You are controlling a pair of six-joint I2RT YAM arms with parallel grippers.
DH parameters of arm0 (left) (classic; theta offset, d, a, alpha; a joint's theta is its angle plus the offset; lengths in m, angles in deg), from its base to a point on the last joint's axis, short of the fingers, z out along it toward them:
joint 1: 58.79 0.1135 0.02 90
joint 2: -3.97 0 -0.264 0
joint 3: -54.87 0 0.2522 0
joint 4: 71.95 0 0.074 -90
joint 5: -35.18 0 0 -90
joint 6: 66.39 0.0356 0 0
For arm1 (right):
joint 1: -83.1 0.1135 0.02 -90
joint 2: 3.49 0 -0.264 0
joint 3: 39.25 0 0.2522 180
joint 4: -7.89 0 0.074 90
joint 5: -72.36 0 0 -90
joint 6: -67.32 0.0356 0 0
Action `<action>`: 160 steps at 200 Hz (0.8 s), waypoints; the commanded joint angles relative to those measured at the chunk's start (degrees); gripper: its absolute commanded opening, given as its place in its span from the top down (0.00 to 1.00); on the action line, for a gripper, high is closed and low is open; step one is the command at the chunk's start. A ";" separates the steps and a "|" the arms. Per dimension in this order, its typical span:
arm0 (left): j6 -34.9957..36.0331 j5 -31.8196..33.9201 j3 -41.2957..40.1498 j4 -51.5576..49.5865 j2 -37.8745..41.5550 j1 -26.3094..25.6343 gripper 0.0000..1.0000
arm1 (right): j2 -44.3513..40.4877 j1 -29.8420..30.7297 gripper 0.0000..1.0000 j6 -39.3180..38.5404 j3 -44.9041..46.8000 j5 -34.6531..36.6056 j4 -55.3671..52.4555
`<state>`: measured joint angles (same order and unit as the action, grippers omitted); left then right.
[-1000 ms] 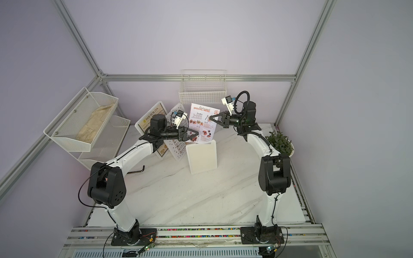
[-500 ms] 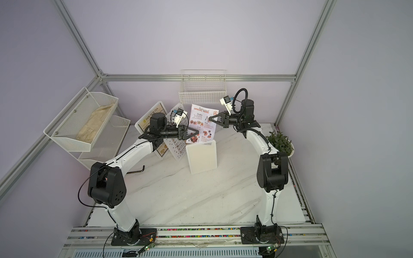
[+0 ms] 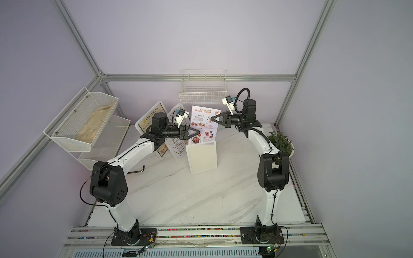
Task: Insert the menus into the narrow rack
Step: Insert the menu into the narrow rack.
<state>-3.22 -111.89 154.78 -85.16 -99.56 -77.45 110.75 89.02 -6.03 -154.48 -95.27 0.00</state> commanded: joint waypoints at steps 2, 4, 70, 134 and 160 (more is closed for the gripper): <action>0.81 -1.32 3.58 1.09 -0.25 -0.68 0.57 | -0.70 -0.65 1.00 -2.10 -0.39 -2.62 -0.24; 0.81 -1.29 3.59 1.11 -0.22 -0.68 0.57 | -0.73 -0.64 1.00 -2.13 -0.35 -2.66 -0.24; 1.94 0.07 3.42 -0.29 -0.19 -0.68 0.44 | -0.07 -0.05 1.00 -4.11 -0.67 -2.73 -3.10; 2.31 0.48 3.67 -0.57 -0.18 -0.32 0.38 | 1.79 1.20 1.00 -9.61 -4.46 -1.58 -10.94; 2.30 0.31 3.85 -0.56 -0.33 -0.15 0.37 | 2.53 1.80 1.00 -11.58 -6.02 -1.50 -13.77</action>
<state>-2.24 -111.44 155.18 -86.75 -99.56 -77.95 112.26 90.06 -13.07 -158.04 -95.44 -9.66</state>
